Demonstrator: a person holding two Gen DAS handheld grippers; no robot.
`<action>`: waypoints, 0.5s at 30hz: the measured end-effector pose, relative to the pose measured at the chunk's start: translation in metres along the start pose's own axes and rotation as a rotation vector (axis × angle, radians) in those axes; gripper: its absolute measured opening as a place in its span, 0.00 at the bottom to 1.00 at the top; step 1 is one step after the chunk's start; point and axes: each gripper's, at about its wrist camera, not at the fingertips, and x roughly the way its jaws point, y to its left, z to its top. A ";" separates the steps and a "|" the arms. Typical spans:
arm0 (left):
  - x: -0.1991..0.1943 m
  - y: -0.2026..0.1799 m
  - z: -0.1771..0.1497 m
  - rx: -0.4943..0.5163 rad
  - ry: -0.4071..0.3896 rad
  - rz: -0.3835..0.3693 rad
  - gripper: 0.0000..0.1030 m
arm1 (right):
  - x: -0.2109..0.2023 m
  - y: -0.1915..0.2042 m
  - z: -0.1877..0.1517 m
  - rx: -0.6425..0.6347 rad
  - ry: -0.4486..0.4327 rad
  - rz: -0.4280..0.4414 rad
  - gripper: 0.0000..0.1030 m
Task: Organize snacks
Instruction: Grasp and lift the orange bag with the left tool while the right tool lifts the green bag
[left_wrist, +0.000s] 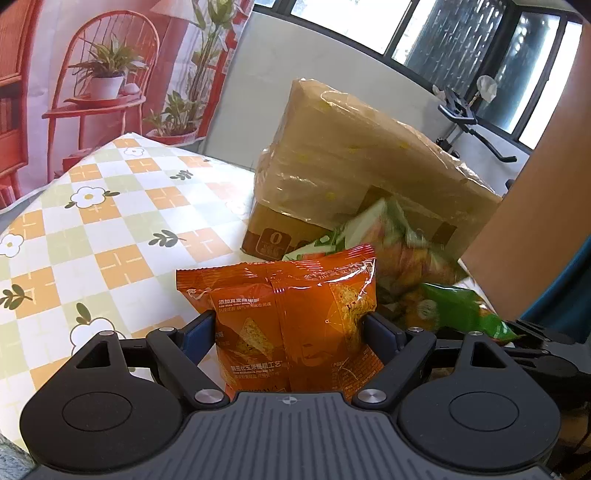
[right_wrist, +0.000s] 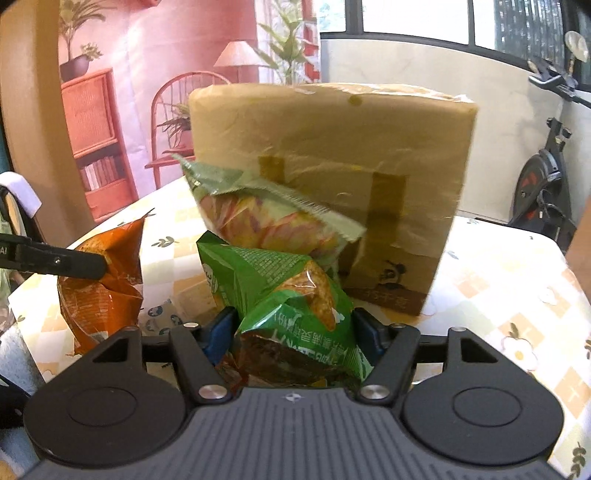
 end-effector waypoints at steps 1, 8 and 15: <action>0.000 0.000 0.000 -0.002 -0.001 0.002 0.84 | -0.003 -0.003 -0.001 0.008 -0.003 -0.005 0.67; -0.003 -0.004 0.000 0.006 -0.007 0.004 0.84 | -0.023 -0.019 -0.011 0.047 -0.012 -0.040 0.67; -0.003 -0.007 0.000 0.017 -0.007 0.007 0.84 | -0.036 -0.038 -0.022 0.100 -0.003 -0.108 0.67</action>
